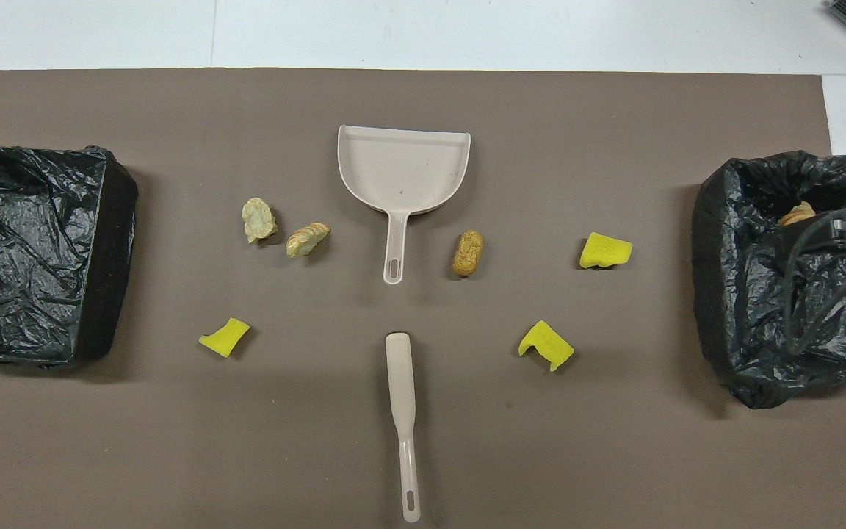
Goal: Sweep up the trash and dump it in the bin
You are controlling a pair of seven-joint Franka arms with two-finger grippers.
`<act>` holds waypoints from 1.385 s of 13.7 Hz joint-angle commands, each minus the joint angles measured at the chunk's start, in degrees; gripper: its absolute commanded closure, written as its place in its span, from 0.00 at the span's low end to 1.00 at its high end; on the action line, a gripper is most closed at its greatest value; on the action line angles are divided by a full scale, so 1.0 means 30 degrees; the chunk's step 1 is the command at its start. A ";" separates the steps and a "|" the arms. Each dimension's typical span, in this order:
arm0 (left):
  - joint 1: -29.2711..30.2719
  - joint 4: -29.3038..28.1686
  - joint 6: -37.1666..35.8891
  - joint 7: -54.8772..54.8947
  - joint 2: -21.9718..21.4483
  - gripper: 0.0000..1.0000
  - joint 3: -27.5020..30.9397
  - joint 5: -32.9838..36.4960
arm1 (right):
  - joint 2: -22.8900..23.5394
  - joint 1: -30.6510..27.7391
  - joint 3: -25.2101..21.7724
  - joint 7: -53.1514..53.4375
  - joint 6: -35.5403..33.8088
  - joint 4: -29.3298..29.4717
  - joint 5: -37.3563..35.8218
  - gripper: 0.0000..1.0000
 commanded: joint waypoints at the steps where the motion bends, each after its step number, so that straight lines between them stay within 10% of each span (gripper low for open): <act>1: 0.0109 -0.0009 -0.0162 0.0126 -0.0141 0.00 -0.0097 0.0197 | -0.0454 -0.0257 0.0055 -0.0494 -0.0296 -0.0403 0.0383 0.00; 19: 0.0138 -0.0009 -0.0162 0.0126 -0.0141 0.00 -0.0097 0.0197 | 0.0417 0.0036 0.0317 -0.0377 -0.0415 0.0613 0.0091 0.00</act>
